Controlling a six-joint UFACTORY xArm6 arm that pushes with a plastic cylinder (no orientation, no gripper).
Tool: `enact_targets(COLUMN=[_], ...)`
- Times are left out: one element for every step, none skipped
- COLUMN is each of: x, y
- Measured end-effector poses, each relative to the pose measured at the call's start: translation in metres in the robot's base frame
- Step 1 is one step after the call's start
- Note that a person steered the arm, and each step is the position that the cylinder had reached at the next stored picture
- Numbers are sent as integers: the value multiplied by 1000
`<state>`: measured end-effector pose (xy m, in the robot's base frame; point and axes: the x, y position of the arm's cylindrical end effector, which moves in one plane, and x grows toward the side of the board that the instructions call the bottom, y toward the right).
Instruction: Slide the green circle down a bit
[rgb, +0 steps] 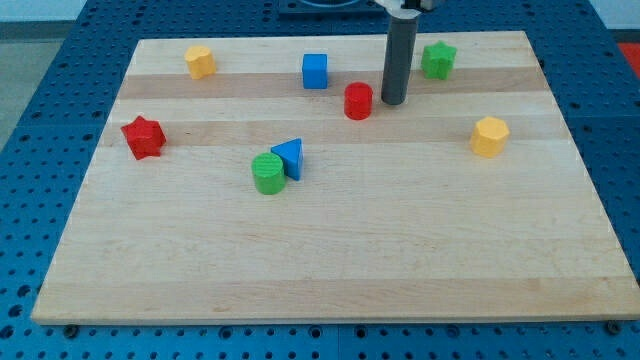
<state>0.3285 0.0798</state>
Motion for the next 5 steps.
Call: enact_targets(x=[-13,40,58,64,91], y=[2,-37,-90,-151,-177])
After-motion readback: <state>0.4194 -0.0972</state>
